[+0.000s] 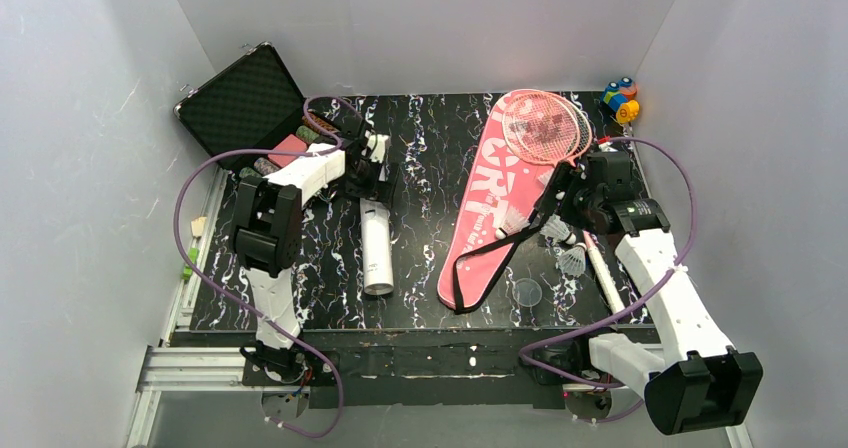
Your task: Pack up the badminton gear
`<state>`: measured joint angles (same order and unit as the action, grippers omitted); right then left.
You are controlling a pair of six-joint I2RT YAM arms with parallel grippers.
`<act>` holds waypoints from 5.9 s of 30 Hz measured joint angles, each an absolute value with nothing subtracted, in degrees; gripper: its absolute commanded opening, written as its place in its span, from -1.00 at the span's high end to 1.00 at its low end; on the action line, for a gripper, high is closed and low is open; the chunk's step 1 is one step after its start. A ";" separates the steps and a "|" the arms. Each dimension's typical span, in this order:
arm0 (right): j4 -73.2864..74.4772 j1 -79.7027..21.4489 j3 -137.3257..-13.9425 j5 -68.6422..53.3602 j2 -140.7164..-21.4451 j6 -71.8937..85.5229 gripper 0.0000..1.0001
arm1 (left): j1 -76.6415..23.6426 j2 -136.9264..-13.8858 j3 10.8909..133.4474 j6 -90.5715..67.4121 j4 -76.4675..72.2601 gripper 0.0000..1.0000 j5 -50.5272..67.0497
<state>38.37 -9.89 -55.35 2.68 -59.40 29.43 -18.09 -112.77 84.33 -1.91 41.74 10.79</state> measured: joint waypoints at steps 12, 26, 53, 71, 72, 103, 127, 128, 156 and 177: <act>35.24 -9.89 -57.06 -0.38 -69.80 29.56 -0.79 | -20.93 -111.09 78.35 4.95 42.83 -0.50 15.31; 31.94 -9.89 -68.58 -7.51 -88.09 26.72 -0.47 | -26.15 -94.52 73.63 19.97 50.83 -0.04 15.14; 25.12 -10.26 -60.45 -16.64 -95.35 27.70 0.38 | -33.26 -69.25 63.22 31.83 57.98 0.07 12.88; 31.29 -14.74 -61.84 -18.59 -66.74 29.67 0.97 | -46.39 -66.72 52.90 32.91 48.12 0.09 9.28; 31.75 -15.44 -61.89 -18.90 -64.05 29.87 0.97 | -46.52 -66.11 52.86 33.17 47.68 0.10 8.99; 33.04 -40.56 -67.02 -14.24 -62.57 39.22 0.97 | -46.81 -64.93 52.86 35.09 44.18 0.04 7.42; 30.65 -36.56 -64.05 -11.20 -52.01 43.75 -0.39 | -47.00 -59.02 52.86 36.40 46.09 0.06 10.76; 31.18 -36.40 -63.99 -10.81 -52.23 43.62 -0.39 | -47.00 -58.89 52.86 36.38 46.09 0.06 10.96; 32.93 -38.24 -59.05 -12.62 -59.83 42.68 -0.33 | -47.00 -58.81 52.86 35.97 45.82 0.06 11.53; 47.05 -19.03 -75.70 -0.93 -62.83 39.97 -0.59 | -47.00 -58.39 49.98 36.23 44.34 0.05 11.14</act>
<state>47.05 -19.03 -75.70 -0.93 -62.83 39.97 -47.00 -58.39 49.98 36.23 44.34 11.14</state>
